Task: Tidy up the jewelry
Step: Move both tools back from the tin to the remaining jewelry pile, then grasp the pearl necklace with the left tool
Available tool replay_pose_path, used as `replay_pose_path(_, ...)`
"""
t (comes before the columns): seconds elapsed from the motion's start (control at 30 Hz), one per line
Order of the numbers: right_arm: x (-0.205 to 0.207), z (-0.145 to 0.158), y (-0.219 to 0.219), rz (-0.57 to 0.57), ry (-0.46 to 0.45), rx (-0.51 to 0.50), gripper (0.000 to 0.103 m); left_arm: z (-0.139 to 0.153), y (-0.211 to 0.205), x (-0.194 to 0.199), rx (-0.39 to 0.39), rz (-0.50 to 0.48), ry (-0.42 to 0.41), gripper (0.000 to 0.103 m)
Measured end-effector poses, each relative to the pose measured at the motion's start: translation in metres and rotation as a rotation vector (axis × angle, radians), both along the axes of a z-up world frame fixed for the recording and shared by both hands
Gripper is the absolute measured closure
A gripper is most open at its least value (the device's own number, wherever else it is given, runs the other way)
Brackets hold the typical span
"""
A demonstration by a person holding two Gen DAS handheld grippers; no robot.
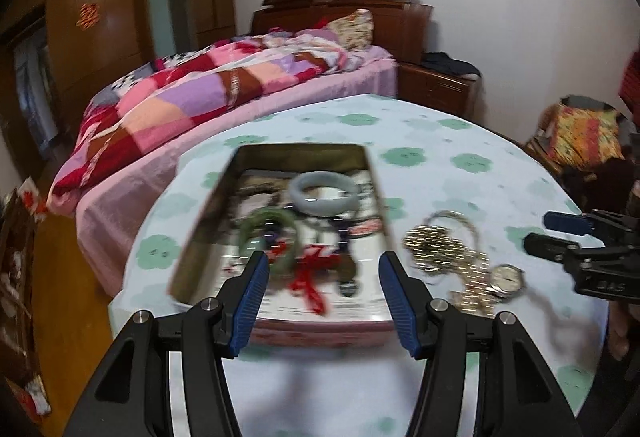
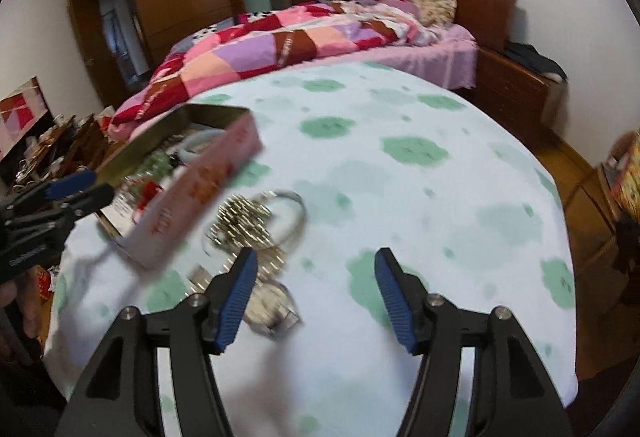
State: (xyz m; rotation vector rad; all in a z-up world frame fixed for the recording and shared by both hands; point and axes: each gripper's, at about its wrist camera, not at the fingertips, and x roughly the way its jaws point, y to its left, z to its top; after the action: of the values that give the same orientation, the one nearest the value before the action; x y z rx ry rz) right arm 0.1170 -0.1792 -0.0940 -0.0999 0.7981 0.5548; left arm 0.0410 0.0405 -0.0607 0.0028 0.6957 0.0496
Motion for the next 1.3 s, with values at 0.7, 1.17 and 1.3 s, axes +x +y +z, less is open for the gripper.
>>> replay_pose_path(0.7,-0.016,-0.029,-0.042,-0.042,-0.053,-0.021,0.030,-0.022,-0.098,0.022,0.093,-0.244,0.114,0.046)
replay_pose_path(1.17,-0.021,-0.031,-0.038,-0.026,-0.069,-0.006,0.024,-0.044,-0.102,0.043,0.030,-0.274,0.236,0.079)
replay_pose_path(1.3,-0.023,-0.032,-0.035,-0.021,-0.073,-0.014,0.023,-0.048,-0.099,0.046,0.005,-0.280,0.246,0.086)
